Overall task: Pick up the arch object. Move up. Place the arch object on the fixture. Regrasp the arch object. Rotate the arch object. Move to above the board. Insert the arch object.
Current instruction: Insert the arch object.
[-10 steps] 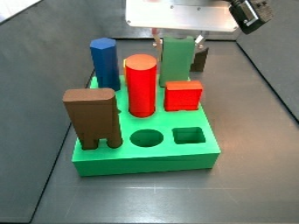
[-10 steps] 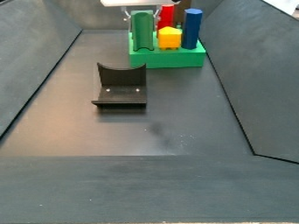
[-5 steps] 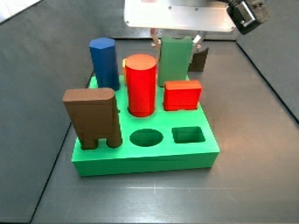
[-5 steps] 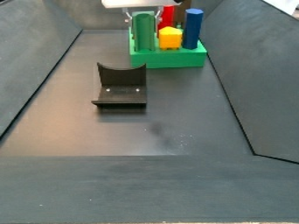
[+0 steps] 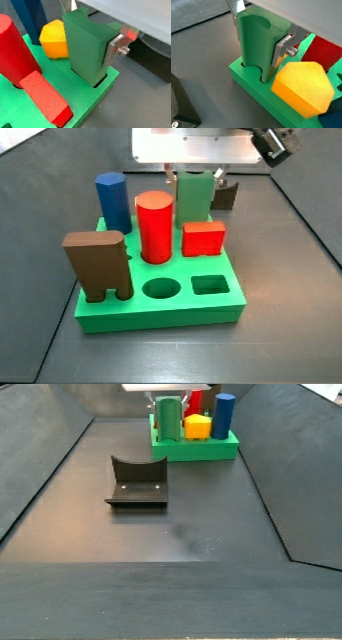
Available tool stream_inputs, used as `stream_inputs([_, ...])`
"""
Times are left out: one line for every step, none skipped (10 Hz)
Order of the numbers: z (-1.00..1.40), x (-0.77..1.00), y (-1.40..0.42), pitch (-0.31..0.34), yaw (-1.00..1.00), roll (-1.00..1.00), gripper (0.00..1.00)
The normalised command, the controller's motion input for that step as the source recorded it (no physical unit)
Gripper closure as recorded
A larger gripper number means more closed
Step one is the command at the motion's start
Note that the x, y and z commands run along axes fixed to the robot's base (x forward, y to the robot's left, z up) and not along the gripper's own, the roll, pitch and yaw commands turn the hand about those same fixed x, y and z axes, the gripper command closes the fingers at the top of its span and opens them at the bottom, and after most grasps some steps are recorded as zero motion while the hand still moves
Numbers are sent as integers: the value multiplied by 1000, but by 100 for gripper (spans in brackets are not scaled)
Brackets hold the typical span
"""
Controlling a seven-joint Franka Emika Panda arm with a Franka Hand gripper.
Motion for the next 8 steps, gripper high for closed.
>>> stream_inputs([-554, -89, -211, -291, 0, 183, 100])
stream_inputs([-574, 0, -194, -240, 0, 204, 100])
stream_inputs([-583, 223, -97, -61, 6, 187, 100])
stream_inputs([-589, 523, 0, 64, 0, 193, 100])
stream_inputs([-603, 443, 0, 67, 0, 173, 100])
stream_inputs([-520, 229, 23, 9, 0, 131, 100])
stream_inputs([-360, 0, 180, 14, 40, 74, 100])
stream_inputs([-189, -409, 100, 0, 0, 17, 100])
